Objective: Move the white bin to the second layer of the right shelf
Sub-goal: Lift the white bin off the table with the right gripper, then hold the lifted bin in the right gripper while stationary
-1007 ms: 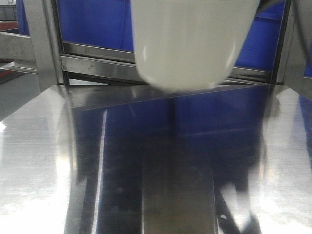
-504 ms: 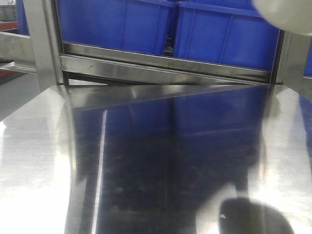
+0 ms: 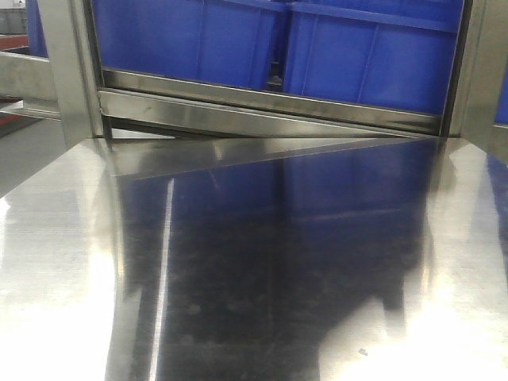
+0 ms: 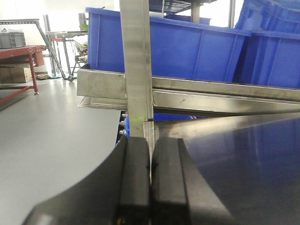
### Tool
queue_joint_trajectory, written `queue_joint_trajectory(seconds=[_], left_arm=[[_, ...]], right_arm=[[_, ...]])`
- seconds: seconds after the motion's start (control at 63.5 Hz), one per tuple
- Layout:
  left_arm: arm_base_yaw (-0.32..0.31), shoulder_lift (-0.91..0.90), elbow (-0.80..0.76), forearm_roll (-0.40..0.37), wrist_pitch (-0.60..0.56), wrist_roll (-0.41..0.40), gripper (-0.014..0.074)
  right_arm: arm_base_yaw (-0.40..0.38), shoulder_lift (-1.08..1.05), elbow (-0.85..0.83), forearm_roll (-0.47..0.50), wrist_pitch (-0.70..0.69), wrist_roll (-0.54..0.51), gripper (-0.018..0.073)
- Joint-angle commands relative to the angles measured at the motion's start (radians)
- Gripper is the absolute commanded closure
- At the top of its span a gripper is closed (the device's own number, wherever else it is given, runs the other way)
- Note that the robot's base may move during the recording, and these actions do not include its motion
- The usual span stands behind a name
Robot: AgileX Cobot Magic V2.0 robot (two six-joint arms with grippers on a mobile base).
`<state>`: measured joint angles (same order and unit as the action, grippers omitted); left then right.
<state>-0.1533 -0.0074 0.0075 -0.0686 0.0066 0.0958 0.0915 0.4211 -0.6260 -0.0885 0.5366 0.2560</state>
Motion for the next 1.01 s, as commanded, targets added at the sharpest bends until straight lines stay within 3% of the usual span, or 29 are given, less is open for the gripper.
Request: queue_joint_trajectory(seconds=[0.0,0.991], left_arm=[[0.001,-0.013,0.033,-0.005,-0.087,-0.007,0.0512],[0.001,-0.013,0.033,-0.005,-0.087,-0.007,0.0512]], right_arm=[[-0.008,0.004,-0.029,-0.007,-0.124,-0.002,0.0503],[-0.008,0.004,-0.029,-0.007,-0.113,-0.002,0.0503]])
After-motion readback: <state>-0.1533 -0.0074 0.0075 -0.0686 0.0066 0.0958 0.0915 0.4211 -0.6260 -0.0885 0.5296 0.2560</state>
